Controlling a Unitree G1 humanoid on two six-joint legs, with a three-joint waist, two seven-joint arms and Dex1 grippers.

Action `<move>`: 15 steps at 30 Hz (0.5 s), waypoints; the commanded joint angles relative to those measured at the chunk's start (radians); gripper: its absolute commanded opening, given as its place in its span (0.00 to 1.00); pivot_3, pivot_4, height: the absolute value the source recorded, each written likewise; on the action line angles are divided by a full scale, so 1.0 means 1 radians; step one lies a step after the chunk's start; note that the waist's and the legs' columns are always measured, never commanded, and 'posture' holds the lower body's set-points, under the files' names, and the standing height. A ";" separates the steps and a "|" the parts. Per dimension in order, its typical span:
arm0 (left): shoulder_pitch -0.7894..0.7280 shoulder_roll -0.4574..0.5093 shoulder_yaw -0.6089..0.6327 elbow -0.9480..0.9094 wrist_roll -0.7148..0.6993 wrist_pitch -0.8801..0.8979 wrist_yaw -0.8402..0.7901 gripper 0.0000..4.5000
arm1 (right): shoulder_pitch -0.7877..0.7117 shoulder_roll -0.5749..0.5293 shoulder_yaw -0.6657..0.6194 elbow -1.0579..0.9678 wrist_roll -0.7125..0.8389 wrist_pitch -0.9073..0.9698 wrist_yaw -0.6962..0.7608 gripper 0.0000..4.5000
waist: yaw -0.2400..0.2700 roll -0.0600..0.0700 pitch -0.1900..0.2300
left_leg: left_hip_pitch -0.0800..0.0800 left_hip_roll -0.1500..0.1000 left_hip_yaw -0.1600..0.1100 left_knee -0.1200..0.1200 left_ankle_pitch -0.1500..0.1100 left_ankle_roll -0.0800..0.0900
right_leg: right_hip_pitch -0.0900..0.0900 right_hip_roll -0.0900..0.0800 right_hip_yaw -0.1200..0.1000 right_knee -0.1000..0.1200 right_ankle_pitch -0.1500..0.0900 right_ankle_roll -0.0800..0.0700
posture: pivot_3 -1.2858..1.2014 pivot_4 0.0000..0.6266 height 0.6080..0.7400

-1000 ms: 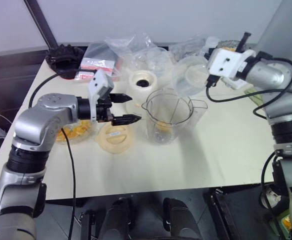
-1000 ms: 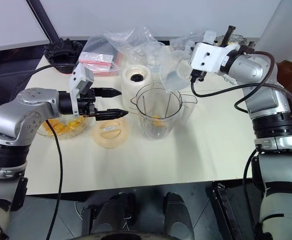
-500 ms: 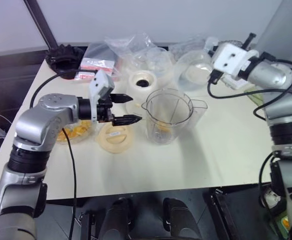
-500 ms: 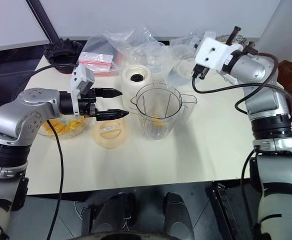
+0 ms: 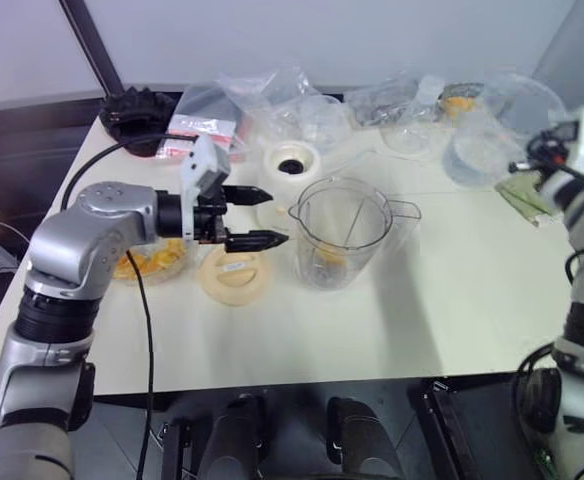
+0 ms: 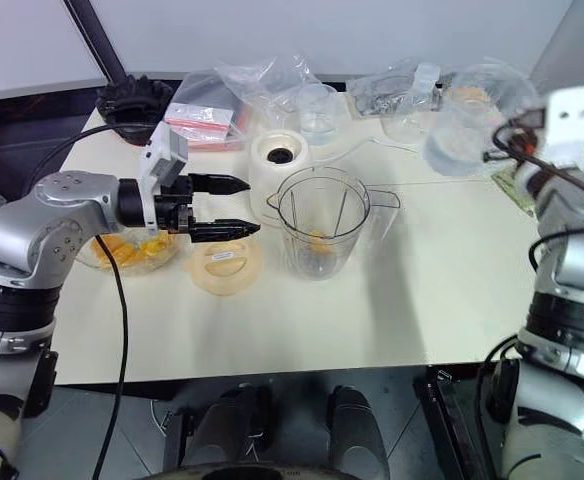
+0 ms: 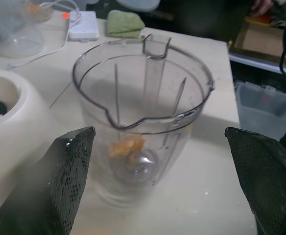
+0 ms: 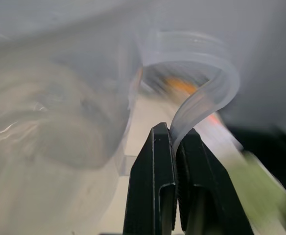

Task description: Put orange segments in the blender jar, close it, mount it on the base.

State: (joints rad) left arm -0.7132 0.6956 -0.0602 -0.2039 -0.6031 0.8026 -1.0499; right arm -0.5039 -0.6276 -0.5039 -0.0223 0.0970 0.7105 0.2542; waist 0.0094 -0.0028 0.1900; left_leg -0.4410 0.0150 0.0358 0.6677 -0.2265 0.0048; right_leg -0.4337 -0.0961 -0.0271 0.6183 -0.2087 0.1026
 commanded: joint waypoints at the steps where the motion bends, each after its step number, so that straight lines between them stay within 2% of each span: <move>1: 0.001 -0.005 0.018 -0.039 -0.021 0.008 0.013 0.99 | 0.069 0.060 -0.087 -0.064 0.000 -0.072 -0.104 0.01 | -0.002 0.000 0.000 | 0.000 0.000 0.000 0.000 0.000 0.000 | 0.000 0.000 0.000 0.000 0.000 0.000 | 0.52 0.24 1.00; 5: -0.005 -0.010 0.020 -0.036 -0.026 0.014 0.022 0.99 | 0.121 0.135 -0.100 -0.003 0.007 -0.179 -0.180 0.01 | -0.022 0.000 0.000 | 0.001 0.000 0.000 0.000 0.000 0.000 | 0.000 0.000 0.001 0.001 0.000 0.000 | 0.52 0.24 1.00; 9: 0.000 -0.009 0.020 -0.036 -0.027 0.017 0.030 0.99 | 0.137 0.215 -0.098 0.147 0.017 -0.349 -0.249 0.01 | -0.029 0.000 0.000 | 0.004 0.000 0.000 0.000 0.001 0.000 | 0.002 0.001 0.002 0.002 0.000 -0.002 | 0.52 0.24 1.00; 15: 0.023 0.011 0.031 -0.071 -0.042 0.043 0.036 0.99 | 0.136 0.222 -0.058 0.309 0.000 -0.472 -0.299 0.01 | -0.027 0.001 0.000 | 0.006 0.000 0.000 -0.001 0.001 0.000 | 0.003 0.001 0.004 0.001 -0.001 -0.002 | 0.52 0.24 1.00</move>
State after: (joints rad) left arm -0.6882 0.6956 -0.0592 -0.2403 -0.6237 0.8427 -1.0191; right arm -0.3496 -0.3803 -0.5564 0.2940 0.1009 0.2956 -0.0298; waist -0.0179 -0.0022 0.1899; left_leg -0.4353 0.0154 0.0364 0.6663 -0.2259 0.0047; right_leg -0.4307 -0.0948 -0.0234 0.6196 -0.2099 0.1003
